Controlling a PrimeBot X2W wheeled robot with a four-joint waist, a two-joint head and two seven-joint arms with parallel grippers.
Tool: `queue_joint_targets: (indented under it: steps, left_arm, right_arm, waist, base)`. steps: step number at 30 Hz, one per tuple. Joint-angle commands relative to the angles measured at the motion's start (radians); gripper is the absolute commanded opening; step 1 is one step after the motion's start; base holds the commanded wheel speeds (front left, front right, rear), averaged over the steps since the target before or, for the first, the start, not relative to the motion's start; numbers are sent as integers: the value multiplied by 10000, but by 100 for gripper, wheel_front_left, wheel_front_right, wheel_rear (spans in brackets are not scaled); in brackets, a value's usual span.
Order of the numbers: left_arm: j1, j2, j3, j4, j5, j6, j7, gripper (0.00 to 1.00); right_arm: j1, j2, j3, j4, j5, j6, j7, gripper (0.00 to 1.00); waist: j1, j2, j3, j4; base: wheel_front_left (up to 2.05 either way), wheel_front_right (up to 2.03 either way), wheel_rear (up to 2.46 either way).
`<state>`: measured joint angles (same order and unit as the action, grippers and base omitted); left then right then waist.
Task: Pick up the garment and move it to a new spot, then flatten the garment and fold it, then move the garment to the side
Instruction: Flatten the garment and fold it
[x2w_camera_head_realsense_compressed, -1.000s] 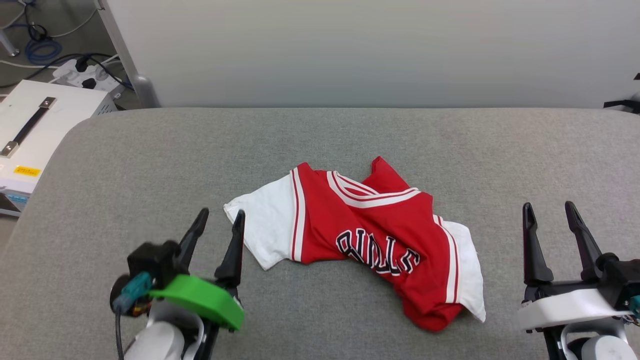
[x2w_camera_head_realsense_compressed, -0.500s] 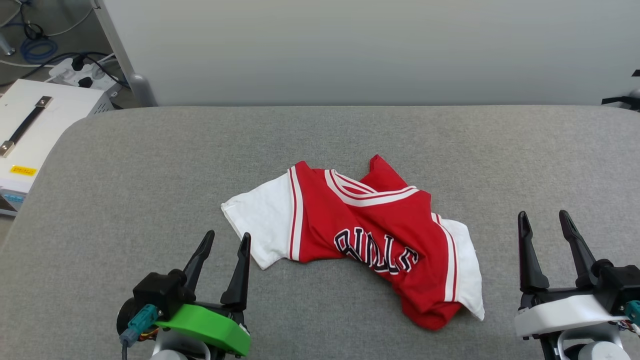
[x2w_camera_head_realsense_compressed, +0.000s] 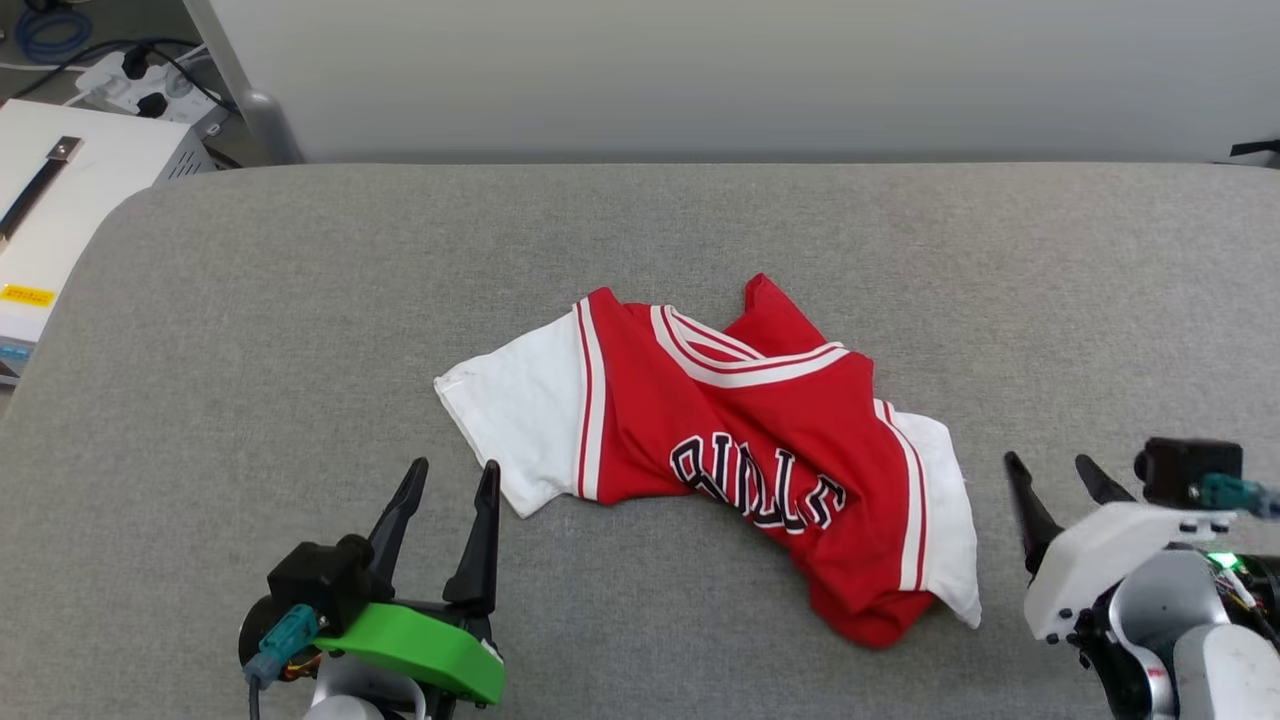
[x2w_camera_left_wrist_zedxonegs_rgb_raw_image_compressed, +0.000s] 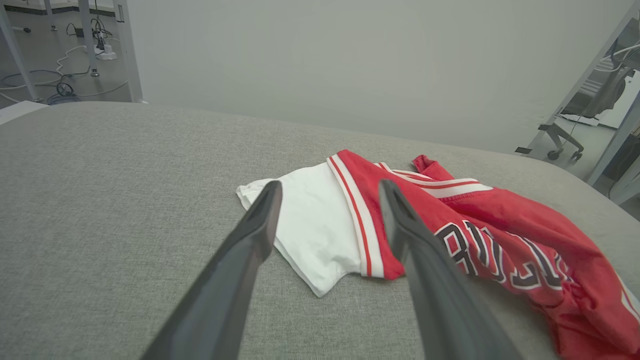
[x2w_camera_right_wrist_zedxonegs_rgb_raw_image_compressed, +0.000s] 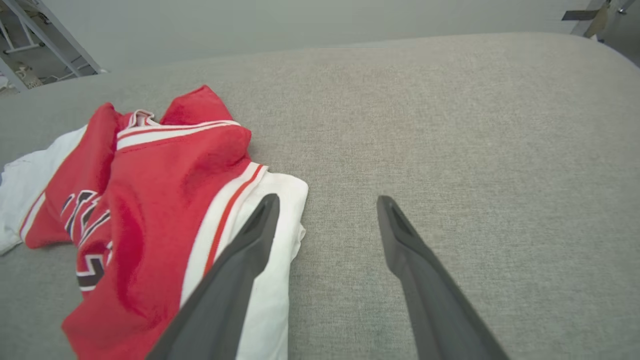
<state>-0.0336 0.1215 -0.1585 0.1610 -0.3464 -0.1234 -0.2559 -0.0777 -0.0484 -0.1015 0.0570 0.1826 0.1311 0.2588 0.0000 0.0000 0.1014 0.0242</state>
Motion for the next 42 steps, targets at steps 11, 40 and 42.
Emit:
queue_joint_targets:
  steps: [11, 40, 42]
  left_arm:
    - [-683, -70, -284, 21, 147, -70, -58, 100]
    - [-963, -154, -153, 95, 150, -72, -59, 100]
    - [-945, -154, -169, 90, 147, -72, -59, 100]
  right_arm:
    - [-1062, -54, 159, -1081, -163, -4, 6320, 100]
    - [-1451, -1134, -630, 785, -1332, -4, 5499, 0]
    - [-1382, -1465, -902, 699, -1436, -4, 5535, 0]
  waist:
    - [0, 0, 691, 557]
    - [0, 0, 954, 1073]
    - [0, 0, 904, 1006]
  base:
    - [0, 0, 0]
    - [0, 0, 0]
    - [0, 0, 0]
